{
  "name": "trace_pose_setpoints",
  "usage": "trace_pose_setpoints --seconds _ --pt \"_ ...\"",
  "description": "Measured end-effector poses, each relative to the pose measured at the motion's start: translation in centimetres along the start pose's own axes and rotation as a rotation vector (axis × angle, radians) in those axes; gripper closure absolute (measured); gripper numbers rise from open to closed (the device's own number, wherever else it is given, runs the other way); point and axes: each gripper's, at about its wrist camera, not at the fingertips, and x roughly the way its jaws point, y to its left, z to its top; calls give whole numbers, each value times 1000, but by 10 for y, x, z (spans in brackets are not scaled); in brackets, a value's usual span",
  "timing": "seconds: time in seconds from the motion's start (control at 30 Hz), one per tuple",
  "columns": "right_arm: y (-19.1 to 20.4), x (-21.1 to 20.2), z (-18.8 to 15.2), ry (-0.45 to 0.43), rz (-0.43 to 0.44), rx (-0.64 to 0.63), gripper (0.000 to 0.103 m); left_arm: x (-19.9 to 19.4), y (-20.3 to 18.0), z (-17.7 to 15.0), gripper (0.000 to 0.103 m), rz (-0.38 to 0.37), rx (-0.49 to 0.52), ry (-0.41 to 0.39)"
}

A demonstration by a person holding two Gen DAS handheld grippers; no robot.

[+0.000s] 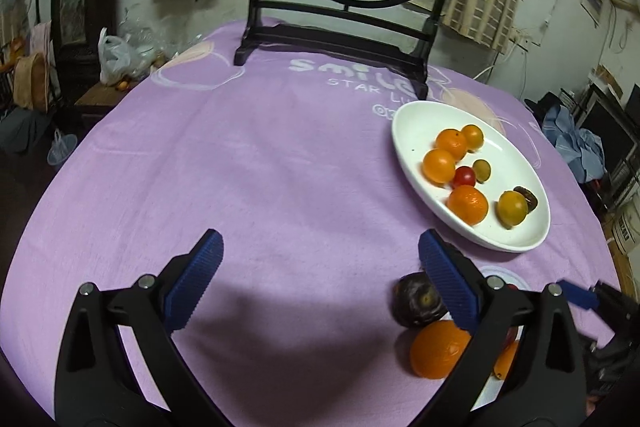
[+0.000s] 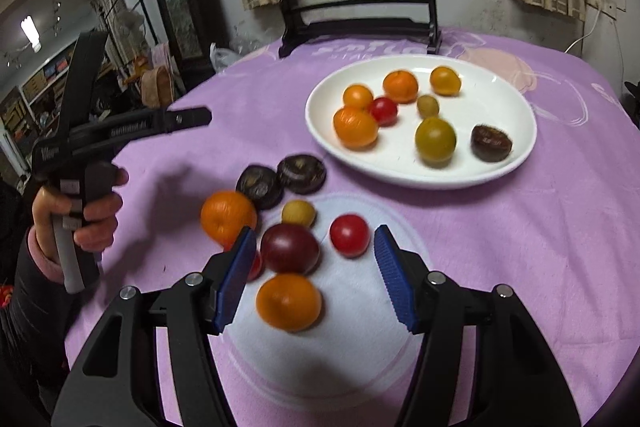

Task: Organize fruits
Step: 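Grasp an orange with the right tool while the left reaches toward the fruits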

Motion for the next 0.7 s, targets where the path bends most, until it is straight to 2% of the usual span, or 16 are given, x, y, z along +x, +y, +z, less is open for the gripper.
trace_pose_setpoints --seconds 0.27,0.4,0.47,0.7 --pt "20 11 -16 82 -6 -86 41 0 -6 -4 3 25 37 1" --pt "22 11 -19 97 -6 -90 44 0 -8 -5 3 27 51 0" --pt "21 12 -21 111 -5 -84 49 0 -9 -6 3 29 58 1" --pt "19 17 -22 134 -3 -74 51 0 -12 -7 3 38 73 2"
